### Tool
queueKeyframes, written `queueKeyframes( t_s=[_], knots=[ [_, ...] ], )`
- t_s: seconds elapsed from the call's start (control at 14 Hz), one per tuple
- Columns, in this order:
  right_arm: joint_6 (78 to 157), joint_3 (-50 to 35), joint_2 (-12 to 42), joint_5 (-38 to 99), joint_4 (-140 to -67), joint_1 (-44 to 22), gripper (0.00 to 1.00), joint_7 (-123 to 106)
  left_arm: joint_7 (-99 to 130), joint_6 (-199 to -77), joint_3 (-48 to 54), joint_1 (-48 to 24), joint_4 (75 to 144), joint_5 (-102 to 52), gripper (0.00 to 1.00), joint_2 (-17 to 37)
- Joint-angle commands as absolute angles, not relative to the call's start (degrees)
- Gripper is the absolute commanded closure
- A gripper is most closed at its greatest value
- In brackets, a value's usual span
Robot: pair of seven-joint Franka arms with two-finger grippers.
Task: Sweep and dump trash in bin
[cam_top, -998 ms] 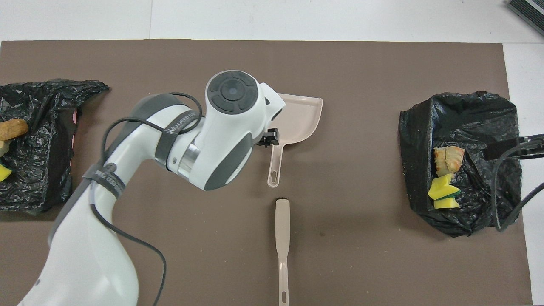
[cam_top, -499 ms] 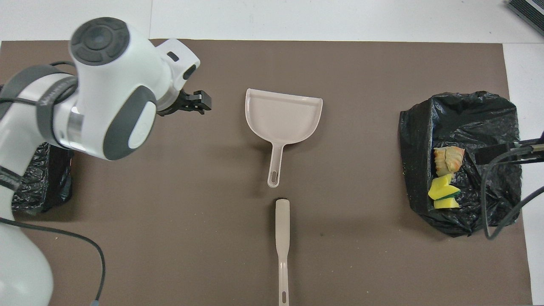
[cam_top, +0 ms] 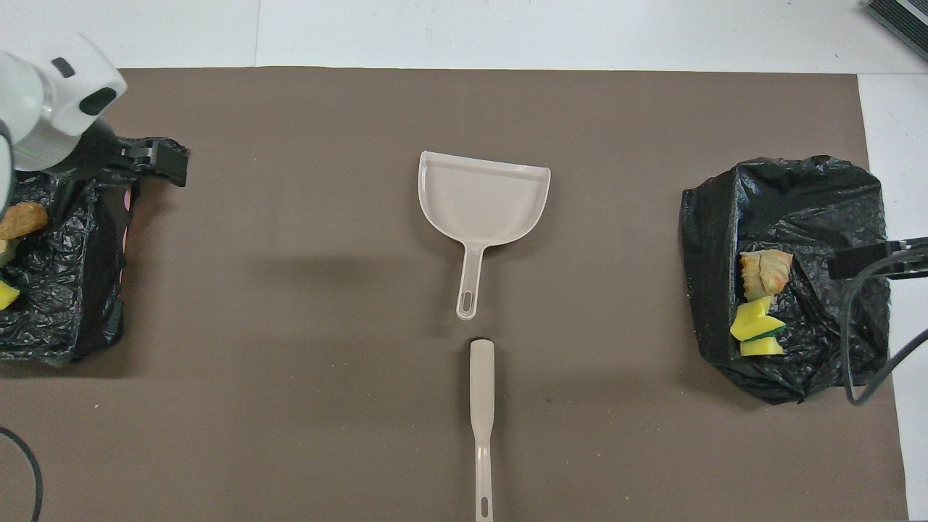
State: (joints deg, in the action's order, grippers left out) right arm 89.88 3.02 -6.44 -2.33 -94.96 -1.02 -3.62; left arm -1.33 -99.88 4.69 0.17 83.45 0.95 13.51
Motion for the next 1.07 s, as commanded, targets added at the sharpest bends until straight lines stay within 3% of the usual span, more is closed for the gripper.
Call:
queueKeyframes(
  t_s=[0.0,0.21,0.64,0.78,1.0],
  knots=[
    [89.66,2.90,-7.38,-1.06,-96.15,-0.26,0.00,-5.01,-2.11,-98.53,5.19,2.63,85.52,0.26,0.00,10.46],
    [90.00,2.90,-7.65,0.00,-96.42,-0.18,0.00,-5.19,-2.46,-94.75,5.01,2.55,87.88,0.35,0.00,8.09],
    [89.74,2.99,-7.65,1.49,-96.42,-0.09,0.00,-5.10,-3.25,-86.14,4.84,2.72,85.16,1.32,0.00,3.88],
    [90.08,2.99,-7.47,1.41,-96.33,-0.09,0.00,-5.27,-2.55,-88.31,4.83,3.43,89.54,0.62,0.00,1.07],
    [89.83,2.81,-7.03,1.14,-95.71,-0.18,0.00,-5.01,-0.97,-89.21,4.83,3.52,90.09,0.09,0.00,0.53]
  ],
)
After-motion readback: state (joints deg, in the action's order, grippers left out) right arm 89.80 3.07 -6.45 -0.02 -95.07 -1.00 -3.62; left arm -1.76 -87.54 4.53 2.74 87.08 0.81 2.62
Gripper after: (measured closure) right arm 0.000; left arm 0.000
